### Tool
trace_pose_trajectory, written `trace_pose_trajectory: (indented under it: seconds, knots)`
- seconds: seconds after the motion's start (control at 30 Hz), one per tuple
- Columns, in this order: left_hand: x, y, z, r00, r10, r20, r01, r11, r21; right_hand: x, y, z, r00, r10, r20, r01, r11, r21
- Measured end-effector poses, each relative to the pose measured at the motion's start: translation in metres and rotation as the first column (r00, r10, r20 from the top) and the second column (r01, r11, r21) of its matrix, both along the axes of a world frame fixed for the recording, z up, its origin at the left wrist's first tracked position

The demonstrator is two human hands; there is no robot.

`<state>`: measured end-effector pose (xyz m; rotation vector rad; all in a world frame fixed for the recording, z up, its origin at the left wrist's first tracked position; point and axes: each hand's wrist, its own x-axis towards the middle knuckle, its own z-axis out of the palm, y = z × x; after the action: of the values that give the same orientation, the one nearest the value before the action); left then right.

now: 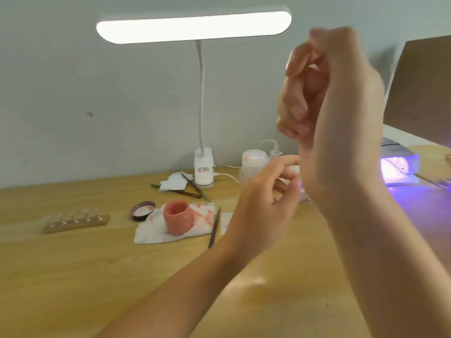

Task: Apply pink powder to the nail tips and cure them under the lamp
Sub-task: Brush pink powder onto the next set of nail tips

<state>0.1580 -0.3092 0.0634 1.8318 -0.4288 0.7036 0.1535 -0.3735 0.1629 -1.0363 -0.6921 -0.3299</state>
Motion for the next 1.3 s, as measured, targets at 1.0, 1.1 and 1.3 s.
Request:
trace_pose_trajectory:
  seconds: [1.0,1.1,1.3]
  knots:
    - [-0.053,0.197,-0.07,0.881,0.431,-0.194,-0.402,0.9,0.168,0.046,0.06,-0.142,0.958,-0.202,0.202,0.248,0.235,-0.94]
    - [-0.052,0.197,-0.07,0.882,0.427,-0.199,-0.399,0.902,0.166,0.051,0.059,-0.129,0.867,-0.011,-0.498,-0.287,0.806,-0.518]
    - [-0.052,0.198,-0.067,0.887,0.44,-0.144,-0.442,0.897,0.02,0.037,0.068,-0.12,0.53,0.576,-0.622,-0.587,0.779,0.222]
